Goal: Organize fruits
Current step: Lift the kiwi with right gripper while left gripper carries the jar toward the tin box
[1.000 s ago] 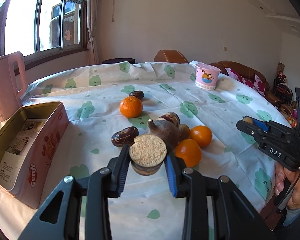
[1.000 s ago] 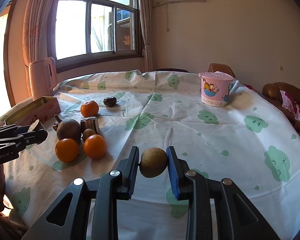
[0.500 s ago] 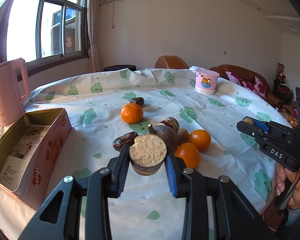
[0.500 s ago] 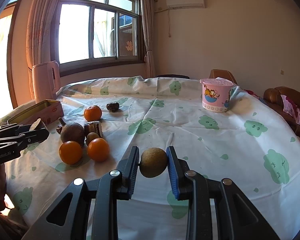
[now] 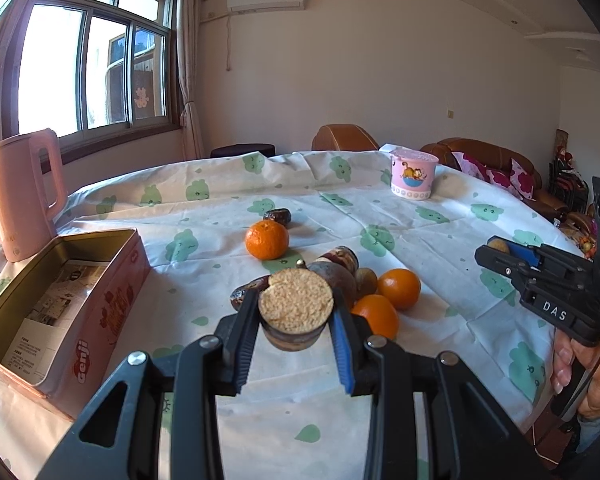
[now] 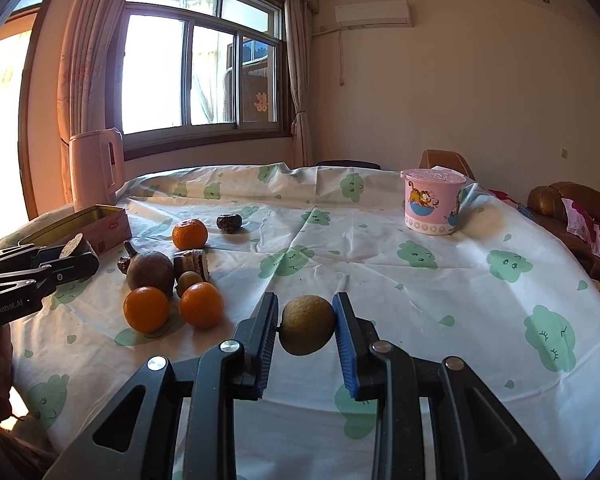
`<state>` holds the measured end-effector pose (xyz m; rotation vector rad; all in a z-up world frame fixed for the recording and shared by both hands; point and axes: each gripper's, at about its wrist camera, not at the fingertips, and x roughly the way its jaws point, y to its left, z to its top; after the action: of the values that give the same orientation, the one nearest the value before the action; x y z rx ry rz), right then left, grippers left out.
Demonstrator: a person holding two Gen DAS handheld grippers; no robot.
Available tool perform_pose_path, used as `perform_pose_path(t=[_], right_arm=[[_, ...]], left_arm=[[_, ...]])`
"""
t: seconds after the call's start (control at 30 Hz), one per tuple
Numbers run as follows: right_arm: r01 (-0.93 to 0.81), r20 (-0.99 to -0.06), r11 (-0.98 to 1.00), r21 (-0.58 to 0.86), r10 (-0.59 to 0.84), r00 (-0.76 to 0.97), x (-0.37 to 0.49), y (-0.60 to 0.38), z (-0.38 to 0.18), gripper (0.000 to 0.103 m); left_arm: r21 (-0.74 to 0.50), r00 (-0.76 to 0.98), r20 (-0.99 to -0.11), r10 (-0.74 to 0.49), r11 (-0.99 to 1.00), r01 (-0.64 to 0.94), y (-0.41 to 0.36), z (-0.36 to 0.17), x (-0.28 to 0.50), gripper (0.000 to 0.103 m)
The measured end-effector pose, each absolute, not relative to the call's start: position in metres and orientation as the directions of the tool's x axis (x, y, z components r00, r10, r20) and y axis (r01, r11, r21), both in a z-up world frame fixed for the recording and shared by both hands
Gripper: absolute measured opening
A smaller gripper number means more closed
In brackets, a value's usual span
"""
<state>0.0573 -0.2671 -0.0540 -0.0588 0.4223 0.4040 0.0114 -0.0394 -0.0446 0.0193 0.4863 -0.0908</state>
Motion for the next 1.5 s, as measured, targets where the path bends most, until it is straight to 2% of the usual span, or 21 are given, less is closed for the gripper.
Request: perform_pose_path(t=[0.4,0.63,1.23,1.5], right_arm=[[-0.408,-0.357,0.913,0.0,0.381,0.853,0.048,-0.266,-0.052,0.03],[-0.409,-0.378,0.911,-0.042,0.365,0.851,0.047,-0.254,-0.045,0.03],[-0.698,-0.394,0.715,-0.04,0.631,0.668,0.046,-0.115,0.022,0.03],[-0.758,-0.413,0.648,-0.07,0.673,0.614,0.056,-0.061,0.039,0.03]], left_arm=[[0.026,0.902,-0.427,-0.067,0.996,0.086,-0.043,-0.042,0.005,0.036],[0.029,0.904,-0.425,-0.049,0.997,0.067,-0.035,-0.038,0.003,0.036],[-0.035,0.88,-0.465,0.092,0.992,-0.122,0.064,-0.026,0.003,0.036],[-0.035,0.863,-0.486,0.137,0.984,-0.176,0.103,-0.023,0.01,0.036]])
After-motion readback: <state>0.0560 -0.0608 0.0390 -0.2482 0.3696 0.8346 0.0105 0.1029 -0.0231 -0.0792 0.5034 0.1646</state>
